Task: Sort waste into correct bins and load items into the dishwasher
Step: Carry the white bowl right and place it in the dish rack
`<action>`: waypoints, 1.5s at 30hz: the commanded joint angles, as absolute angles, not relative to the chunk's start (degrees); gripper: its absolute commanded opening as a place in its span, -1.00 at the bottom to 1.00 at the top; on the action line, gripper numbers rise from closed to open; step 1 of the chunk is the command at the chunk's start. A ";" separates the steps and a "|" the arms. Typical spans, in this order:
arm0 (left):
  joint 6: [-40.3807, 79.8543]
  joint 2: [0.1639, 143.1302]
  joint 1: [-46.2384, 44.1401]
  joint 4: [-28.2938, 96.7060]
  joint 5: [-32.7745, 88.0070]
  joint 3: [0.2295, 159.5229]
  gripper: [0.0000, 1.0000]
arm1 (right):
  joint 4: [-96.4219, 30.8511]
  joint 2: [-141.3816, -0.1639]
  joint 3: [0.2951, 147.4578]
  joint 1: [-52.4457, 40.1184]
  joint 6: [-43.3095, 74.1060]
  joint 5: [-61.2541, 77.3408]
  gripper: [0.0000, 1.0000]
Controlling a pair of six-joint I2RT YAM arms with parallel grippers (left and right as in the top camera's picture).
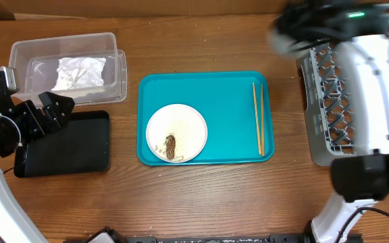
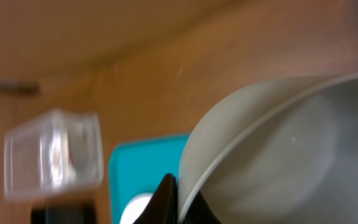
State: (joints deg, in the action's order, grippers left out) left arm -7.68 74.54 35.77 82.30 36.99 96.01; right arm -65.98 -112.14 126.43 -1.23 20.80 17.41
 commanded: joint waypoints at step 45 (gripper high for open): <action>-8.60 74.59 35.99 82.28 36.99 96.38 1.00 | -42.48 -144.53 128.53 43.72 0.60 84.99 -0.92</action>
